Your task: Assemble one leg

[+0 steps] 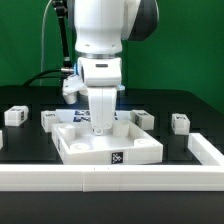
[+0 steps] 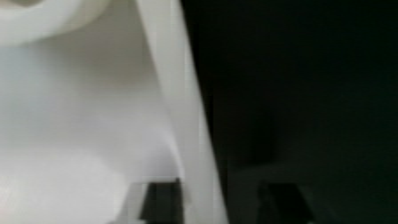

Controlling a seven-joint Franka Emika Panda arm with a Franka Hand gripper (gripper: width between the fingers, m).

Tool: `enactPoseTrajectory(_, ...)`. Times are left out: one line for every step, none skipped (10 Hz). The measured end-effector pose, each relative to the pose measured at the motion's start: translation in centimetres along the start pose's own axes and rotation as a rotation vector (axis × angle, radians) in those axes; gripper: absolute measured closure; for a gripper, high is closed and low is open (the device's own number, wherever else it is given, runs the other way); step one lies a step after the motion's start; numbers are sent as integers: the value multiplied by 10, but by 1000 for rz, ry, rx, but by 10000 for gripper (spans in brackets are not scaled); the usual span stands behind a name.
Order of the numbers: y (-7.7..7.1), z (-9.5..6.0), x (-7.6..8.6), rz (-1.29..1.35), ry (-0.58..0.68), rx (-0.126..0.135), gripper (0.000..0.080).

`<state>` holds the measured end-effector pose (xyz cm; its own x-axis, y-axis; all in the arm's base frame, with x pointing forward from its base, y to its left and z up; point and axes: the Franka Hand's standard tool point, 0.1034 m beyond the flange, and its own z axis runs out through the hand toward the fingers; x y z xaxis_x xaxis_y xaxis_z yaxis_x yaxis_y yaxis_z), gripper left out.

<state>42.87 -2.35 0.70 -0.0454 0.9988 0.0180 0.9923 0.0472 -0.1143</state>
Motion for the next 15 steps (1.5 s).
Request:
enactPoseTrajectory(1,0,0,0,0,-3,715)
enactPoseTrajectory(3,-1,0,3,0,-14,715)
enactPoseTrajectory(3,-1,0,3,0,-14,733)
enactPoseTrajectory(3,-1,0,3,0,-14,733)
enactPoseTrajectory(3,-1,0,3,0,-15,733)
enactPoseTrajectory(3,-1,0,3,0,-15,733)
enactPoseTrajectory(3,-1,0,3,0,-15,733)
enactPoseTrajectory(4,-1,1,8,0,-15,733)
enactPoseTrajectory(7,-2,11,35,4,-18,732)
enactPoseTrajectory(14,-3,24,34,9,-26,732)
enactPoseTrajectory(20,-3,36,54,15,-30,732)
enactPoseTrajectory(25,-3,50,56,21,-35,732)
enactPoseTrajectory(32,-3,61,41,29,-42,732)
enactPoseTrajectory(40,-3,72,31,39,-51,732)
enactPoseTrajectory(46,-4,83,43,47,-57,732)
